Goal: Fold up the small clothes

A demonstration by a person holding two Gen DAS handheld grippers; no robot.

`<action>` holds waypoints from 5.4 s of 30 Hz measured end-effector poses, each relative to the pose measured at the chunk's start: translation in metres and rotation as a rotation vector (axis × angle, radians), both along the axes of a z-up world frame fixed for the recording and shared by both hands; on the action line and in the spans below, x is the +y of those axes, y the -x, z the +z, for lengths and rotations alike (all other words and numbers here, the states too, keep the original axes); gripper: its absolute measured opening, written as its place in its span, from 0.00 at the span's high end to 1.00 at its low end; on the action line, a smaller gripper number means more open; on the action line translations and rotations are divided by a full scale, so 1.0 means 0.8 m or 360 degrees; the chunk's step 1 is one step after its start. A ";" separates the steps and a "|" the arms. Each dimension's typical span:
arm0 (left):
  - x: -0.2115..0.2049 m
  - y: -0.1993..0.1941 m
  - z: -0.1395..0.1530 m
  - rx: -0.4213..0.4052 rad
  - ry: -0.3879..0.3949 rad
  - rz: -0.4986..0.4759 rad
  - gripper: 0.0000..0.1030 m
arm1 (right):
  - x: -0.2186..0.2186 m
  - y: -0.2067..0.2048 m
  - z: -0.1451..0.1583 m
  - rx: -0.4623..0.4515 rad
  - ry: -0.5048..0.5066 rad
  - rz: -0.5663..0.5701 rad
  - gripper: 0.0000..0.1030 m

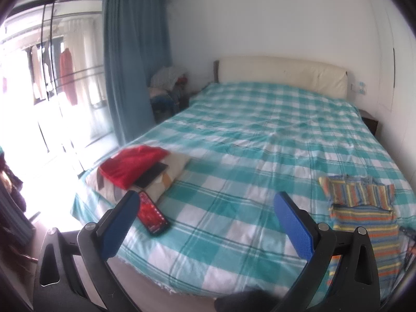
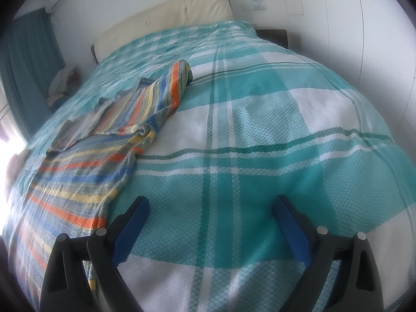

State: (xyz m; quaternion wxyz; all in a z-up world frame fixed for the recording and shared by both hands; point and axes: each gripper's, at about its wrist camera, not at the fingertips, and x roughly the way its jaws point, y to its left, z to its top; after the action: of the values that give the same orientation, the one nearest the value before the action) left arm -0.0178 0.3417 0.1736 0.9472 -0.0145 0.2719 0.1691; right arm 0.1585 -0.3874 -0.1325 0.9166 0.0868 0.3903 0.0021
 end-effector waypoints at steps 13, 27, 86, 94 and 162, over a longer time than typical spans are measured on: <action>-0.202 -0.086 -0.271 0.0504 0.0716 -0.0609 0.01 | 0.004 0.068 0.082 -0.0183 -0.0109 -0.0009 0.08; -0.260 -0.087 -0.350 0.0802 0.0638 -0.0752 0.07 | 0.071 0.180 0.043 0.0530 -0.0361 0.0386 0.09; -0.312 -0.386 -0.378 0.0875 0.0800 -0.0880 0.96 | 0.031 -0.099 0.000 0.0420 -0.0566 0.0363 0.93; -0.327 -0.377 -0.376 0.1030 0.0555 -0.0983 0.97 | 0.035 -0.095 -0.007 0.0481 -0.0400 0.0358 0.93; -0.393 -0.247 -0.392 0.0531 0.0230 -0.0695 0.01 | 0.021 0.026 -0.005 -0.0041 -0.0035 0.0065 0.19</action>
State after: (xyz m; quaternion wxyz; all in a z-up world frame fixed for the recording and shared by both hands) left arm 0.1800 0.0276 -0.1398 0.8999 0.0050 0.4322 -0.0586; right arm 0.1374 -0.3705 -0.1362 0.9203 0.0888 0.3801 0.0262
